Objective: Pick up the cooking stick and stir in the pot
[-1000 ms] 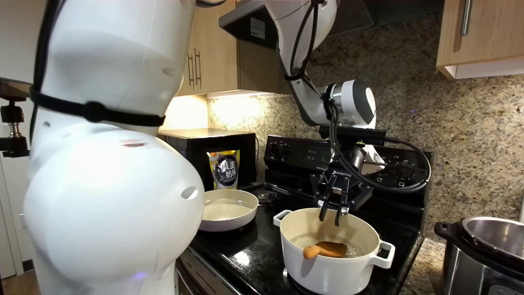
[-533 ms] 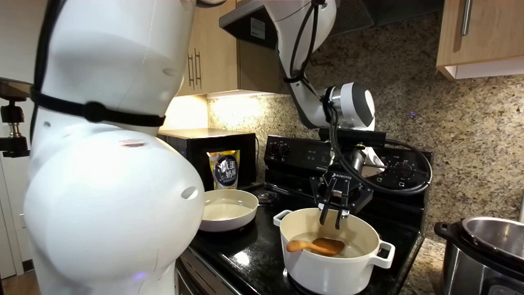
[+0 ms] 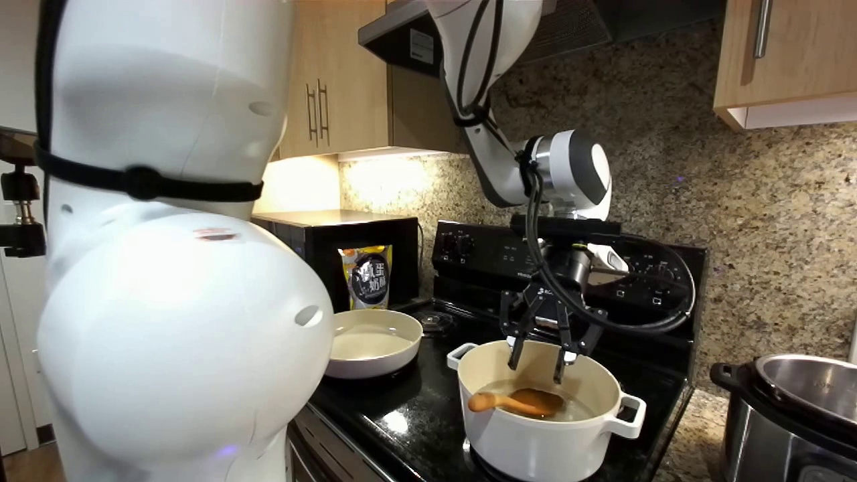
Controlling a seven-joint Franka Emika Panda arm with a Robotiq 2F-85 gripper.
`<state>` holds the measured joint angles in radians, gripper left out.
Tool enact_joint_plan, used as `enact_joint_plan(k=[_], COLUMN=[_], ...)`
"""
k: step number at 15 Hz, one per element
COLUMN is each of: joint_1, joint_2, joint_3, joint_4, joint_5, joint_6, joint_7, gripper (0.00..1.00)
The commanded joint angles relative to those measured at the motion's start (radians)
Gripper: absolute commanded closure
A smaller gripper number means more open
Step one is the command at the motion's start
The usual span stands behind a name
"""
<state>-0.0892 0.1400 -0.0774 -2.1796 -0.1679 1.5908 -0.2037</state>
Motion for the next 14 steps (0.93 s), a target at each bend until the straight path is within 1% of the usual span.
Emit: enact_joint_plan(k=[1, 3, 5, 6, 7, 9, 10, 14], joint_1=[-0.003, -0.009, -0.012, -0.011, -0.007, -0.002, -0.005, -0.003], joint_2=[-0.218, -0.317, -0.400, -0.426, -0.436, -0.454, -0.414, -0.436], joint_3=[-0.006, -0.016, -0.024, -0.026, -0.024, -0.010, -0.022, -0.011], joint_4=[-0.210, -0.293, -0.349, -0.360, -0.360, -0.368, -0.329, -0.340], joint_5=[0.025, 0.029, 0.027, 0.032, 0.037, 0.048, 0.024, 0.036], joint_6=[0.151, 0.198, 0.234, 0.227, 0.215, 0.226, 0.189, 0.193], joint_7=[0.088, 0.131, 0.172, 0.186, 0.195, 0.265, 0.200, 0.236], gripper=[0.12, 0.01, 0.00, 0.00, 0.00, 0.00, 0.00, 0.00])
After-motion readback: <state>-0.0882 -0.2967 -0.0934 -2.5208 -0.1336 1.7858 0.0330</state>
